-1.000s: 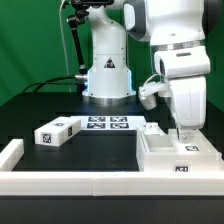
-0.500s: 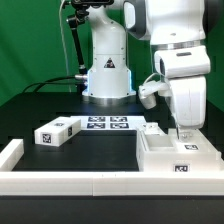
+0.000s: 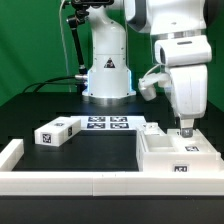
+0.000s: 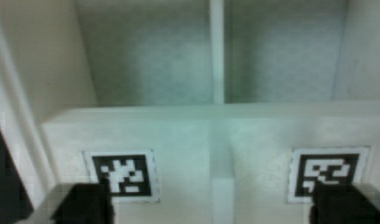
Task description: Assemble cabinet
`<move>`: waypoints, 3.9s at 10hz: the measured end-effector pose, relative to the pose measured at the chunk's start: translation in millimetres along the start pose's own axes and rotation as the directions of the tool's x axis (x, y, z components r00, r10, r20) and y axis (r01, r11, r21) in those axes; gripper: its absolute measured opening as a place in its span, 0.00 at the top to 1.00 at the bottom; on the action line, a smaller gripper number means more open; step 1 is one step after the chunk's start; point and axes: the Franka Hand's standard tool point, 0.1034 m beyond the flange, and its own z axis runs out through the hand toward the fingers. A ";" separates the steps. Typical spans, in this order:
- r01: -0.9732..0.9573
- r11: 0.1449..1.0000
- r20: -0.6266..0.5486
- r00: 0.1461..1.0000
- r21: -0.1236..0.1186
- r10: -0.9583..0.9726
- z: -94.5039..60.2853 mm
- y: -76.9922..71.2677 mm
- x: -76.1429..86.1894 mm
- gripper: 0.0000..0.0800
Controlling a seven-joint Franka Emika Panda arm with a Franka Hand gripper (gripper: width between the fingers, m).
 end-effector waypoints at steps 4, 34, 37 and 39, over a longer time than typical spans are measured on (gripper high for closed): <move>-0.019 1.000 0.040 0.999 -0.015 0.020 -29.9 -50.2 -5.6 0.01; 0.337 0.931 -0.035 0.942 0.142 -0.335 52.1 -181.3 -47.0 0.24; 0.330 0.931 -0.043 0.944 0.153 -0.328 57.9 -185.2 -48.4 0.66; 0.327 0.934 -0.041 0.945 0.148 -0.324 56.9 -183.1 -49.8 0.84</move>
Offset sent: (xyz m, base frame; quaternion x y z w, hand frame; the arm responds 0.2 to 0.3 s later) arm -0.0651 -0.0030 0.0277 -0.0233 0.0132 -0.0429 0.9987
